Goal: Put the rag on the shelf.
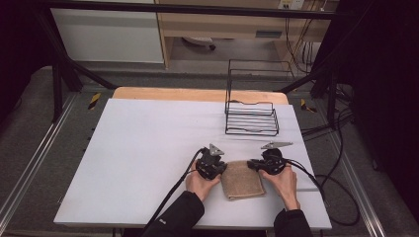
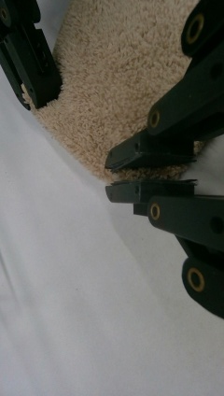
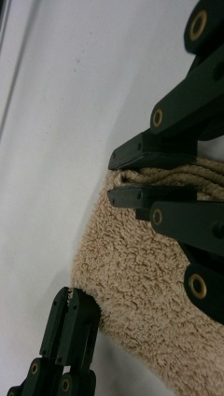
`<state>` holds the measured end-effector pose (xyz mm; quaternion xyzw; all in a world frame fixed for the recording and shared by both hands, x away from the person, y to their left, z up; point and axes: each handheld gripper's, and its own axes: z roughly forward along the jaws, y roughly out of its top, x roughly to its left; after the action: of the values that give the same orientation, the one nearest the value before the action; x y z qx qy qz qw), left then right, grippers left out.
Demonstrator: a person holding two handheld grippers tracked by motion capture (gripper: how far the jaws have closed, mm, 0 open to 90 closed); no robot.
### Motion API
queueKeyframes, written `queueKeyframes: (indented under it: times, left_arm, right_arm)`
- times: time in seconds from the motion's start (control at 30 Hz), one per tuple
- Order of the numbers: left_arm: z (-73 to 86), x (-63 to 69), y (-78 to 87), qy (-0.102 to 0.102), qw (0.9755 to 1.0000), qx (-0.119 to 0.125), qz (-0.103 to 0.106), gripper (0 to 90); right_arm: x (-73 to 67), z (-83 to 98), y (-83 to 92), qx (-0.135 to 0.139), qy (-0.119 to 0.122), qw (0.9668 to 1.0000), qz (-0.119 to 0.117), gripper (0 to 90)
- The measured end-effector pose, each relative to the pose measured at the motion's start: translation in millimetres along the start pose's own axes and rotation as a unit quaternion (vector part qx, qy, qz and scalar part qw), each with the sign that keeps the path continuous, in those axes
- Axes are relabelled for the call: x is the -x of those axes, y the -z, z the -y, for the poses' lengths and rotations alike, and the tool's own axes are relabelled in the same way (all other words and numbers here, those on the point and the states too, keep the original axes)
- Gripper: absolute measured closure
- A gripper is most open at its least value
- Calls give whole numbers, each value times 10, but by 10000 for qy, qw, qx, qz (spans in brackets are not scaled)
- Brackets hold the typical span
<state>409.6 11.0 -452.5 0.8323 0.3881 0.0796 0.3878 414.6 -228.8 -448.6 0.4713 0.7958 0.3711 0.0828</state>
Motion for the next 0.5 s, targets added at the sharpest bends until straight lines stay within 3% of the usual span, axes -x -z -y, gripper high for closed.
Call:
queueKeyframes:
  times: [0.23, 0.5]
  left_arm:
    - [24, -83, 25, 363, 9989, 115, 284, 844]
    - [18, -53, 136, 312, 9983, 378, 329, 845]
  right_arm:
    - [3, -11, 29, 73, -64, 9999, -45, 831]
    - [-24, -10, 155, 345, -81, 9993, -147, 833]
